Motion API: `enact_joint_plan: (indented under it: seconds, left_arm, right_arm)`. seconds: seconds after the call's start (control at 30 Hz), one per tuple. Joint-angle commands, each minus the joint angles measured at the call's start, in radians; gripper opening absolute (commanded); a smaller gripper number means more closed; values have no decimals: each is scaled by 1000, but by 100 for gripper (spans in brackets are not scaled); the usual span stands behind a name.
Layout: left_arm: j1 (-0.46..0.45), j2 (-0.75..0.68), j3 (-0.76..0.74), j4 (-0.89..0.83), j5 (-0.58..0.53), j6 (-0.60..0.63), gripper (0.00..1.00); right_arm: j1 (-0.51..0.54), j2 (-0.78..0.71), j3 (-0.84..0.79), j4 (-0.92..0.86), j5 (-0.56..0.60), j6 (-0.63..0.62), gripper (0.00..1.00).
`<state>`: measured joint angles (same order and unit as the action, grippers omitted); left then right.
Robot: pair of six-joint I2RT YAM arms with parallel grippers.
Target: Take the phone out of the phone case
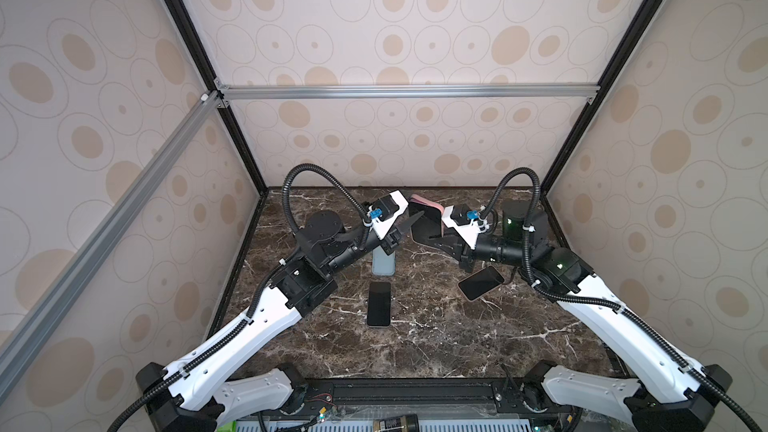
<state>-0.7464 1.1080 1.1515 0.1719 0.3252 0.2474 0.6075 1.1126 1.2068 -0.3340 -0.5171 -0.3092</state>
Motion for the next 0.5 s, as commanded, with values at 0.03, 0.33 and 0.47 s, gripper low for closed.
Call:
enact_joint_plan:
  seconds: [0.03, 0.33, 0.47]
  left_arm:
    - [47, 26, 25, -163, 279, -11, 38]
    - [127, 12, 49, -297, 463, 15, 37]
    - [130, 14, 47, -298, 477, 9, 37]
  right_arm:
    - [36, -32, 39, 54, -148, -88, 0]
    - [36, -32, 46, 57, -166, -84, 0]
    - [36, -26, 54, 50, -191, -80, 0]
